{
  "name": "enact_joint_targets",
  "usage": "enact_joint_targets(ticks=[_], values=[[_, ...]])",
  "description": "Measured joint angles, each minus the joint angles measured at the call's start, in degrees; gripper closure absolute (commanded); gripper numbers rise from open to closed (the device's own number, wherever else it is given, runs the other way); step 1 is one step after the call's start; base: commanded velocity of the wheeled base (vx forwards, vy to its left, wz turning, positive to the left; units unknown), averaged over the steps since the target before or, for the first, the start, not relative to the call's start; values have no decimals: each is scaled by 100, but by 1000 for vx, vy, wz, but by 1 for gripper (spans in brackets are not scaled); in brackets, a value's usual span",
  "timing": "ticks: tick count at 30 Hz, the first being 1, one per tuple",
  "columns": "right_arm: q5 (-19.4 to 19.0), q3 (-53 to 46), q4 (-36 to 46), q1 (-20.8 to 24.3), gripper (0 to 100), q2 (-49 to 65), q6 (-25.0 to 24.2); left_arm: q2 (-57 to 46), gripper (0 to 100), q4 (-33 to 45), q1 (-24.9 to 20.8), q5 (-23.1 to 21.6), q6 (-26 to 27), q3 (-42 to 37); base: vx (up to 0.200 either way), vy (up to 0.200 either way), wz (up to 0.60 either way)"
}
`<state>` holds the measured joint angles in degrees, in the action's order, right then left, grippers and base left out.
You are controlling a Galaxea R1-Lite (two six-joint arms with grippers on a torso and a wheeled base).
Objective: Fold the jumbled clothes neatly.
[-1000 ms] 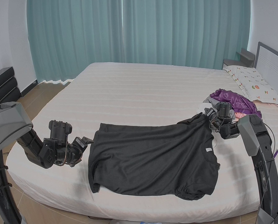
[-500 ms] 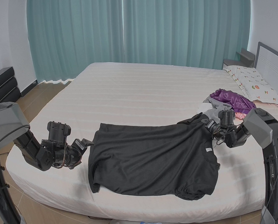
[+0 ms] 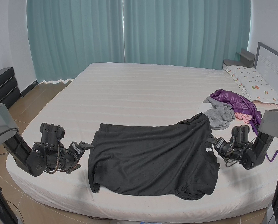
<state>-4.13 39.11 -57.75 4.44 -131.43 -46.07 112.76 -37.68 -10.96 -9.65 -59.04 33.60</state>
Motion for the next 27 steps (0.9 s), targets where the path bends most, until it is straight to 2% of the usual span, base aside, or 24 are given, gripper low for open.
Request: enact_joint_targets(ticks=[7, 11, 15, 22, 27], values=[[-166, -1668, -881, 146, 0, 560, -631, -265, 0, -46, -11, -211, 6, -343, 0, 0, 0], [-460, -2345, -1440, 267, 0, 758, -970, -362, 0, -252, -11, -307, 11, -571, 0, 0, 0], [-703, -2693, -1743, 311, 0, 830, -1226, -402, 0, -400, -11, -332, -7, -692, -100, 0, 0], [-719, -2878, -1821, 350, 0, 858, -1256, -422, 0, -406, -11, -339, -22, -731, -200, 0, 0], [-719, -2905, -1829, 399, 0, 857, -1264, -424, 0, -411, -11, -339, -38, -728, 0, 0, 0]])
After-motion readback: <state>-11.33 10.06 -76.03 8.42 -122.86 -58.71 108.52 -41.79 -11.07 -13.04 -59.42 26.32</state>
